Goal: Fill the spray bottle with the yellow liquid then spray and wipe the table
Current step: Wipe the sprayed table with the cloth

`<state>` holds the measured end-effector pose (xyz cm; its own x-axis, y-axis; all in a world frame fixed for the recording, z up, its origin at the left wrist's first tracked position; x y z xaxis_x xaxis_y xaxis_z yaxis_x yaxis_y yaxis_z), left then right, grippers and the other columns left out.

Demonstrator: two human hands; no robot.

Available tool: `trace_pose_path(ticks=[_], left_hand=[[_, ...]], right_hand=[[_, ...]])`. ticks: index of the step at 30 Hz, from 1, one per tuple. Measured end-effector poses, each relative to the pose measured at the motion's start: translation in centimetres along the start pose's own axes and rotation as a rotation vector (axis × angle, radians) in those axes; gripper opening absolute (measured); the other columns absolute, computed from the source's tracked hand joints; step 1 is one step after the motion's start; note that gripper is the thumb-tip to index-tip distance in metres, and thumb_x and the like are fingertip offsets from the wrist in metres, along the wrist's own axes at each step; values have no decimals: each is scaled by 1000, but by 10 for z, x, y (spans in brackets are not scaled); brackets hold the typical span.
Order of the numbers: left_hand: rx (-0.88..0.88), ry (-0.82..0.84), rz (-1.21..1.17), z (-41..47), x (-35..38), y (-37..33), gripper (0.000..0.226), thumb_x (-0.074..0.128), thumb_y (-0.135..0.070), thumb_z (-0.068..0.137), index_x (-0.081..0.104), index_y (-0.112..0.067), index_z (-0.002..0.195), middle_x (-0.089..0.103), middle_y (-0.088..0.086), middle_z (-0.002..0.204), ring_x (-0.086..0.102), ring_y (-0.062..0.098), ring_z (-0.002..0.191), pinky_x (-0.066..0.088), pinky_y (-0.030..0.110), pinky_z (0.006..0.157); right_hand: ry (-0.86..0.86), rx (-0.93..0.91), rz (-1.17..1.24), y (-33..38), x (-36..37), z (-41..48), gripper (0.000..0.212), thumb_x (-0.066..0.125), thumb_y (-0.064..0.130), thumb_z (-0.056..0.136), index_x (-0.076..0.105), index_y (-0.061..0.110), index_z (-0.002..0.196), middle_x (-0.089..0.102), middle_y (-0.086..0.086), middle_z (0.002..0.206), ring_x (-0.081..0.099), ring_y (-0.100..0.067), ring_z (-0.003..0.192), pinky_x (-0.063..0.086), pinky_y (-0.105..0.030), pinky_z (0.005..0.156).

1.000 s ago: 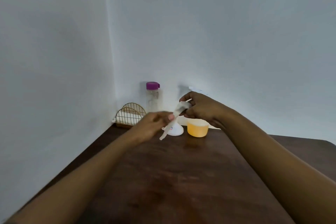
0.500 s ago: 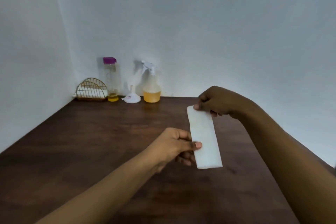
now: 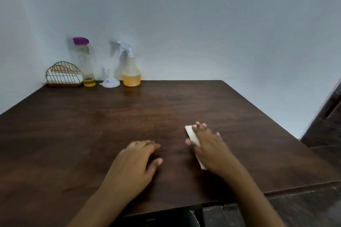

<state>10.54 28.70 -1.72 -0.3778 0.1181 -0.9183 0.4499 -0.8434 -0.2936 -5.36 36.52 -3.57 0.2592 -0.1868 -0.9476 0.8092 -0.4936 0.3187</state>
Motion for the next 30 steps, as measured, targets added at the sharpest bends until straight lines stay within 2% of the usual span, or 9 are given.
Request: trace_pose_path(ticks=[2,4,5,7,9,12,17,24,30], left_hand=[[9,73,74,-16,16,3,71,16,-66,79,54,-33,129,51,-15,136,49,8,126,41,25,99],[11,98,124,-24,22,4,68,12,-64,90,62,-30,122,60,-9,129,60,12,117,46,27,91],[5,118,119,-27,25,5,75,3,-66,89,58,-31,127,55,-9,135,55,12,122,41,28,96],[24,103,92,-27,28,3,97,-20,-75,71,32,-37,143,23,-16,152,25,6,141,16,24,109],[12,105,60,-29,30,6,105,-26,-80,58,12,-39,148,4,-20,156,3,2,145,0,20,110],[22,112,104,-28,29,4,109,-28,-81,54,9,-40,148,3,-19,157,0,1,144,-2,18,109],[25,80,56,-29,29,6,115,-31,-81,53,18,-36,147,13,-16,157,7,3,144,2,19,109],[12,88,44,-28,29,5,116,-31,-82,51,19,-39,147,12,-18,156,5,1,143,4,20,111],[6,84,20,-29,28,5,109,-16,-86,56,21,-38,146,15,-18,156,6,-3,141,4,18,109]], right_hand=[[89,-13,-79,9,26,-11,95,3,75,74,1,19,151,-6,6,159,-9,-7,146,-5,-38,117],[111,4,-92,1,30,-17,111,-12,78,56,-3,20,151,-9,8,159,-12,-5,145,-6,-38,118],[116,25,-101,-7,27,-20,113,-13,79,54,-4,21,151,-9,9,159,-11,-5,145,-4,-39,118],[96,108,-125,-37,16,-23,102,-6,79,66,-3,22,151,-8,8,159,-8,-6,145,-2,-41,118],[73,245,-138,-68,6,-26,85,7,71,84,-1,21,151,-7,6,159,-6,-7,146,-1,-44,118],[31,279,-145,-60,10,-22,84,11,69,88,2,16,152,-4,1,160,-4,-11,147,0,-46,118],[59,2,-113,23,40,-27,77,16,66,91,1,21,152,-4,7,160,-6,-7,146,-5,-43,117],[-13,454,-159,-115,-10,-53,85,8,71,85,2,19,152,-1,2,160,-1,-11,147,2,-49,118],[45,1,-121,30,43,-43,90,2,75,79,3,21,151,-2,6,160,-6,-7,146,-6,-44,116]])
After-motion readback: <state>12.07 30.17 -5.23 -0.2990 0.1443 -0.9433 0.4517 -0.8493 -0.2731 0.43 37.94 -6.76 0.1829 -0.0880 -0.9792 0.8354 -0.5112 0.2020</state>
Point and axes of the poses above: each hand's wrist, its own z-axis towards the middle knuckle, its own x-axis out of the palm, y = z × x, the point moved 9 cm from there along z, towards the middle knuckle
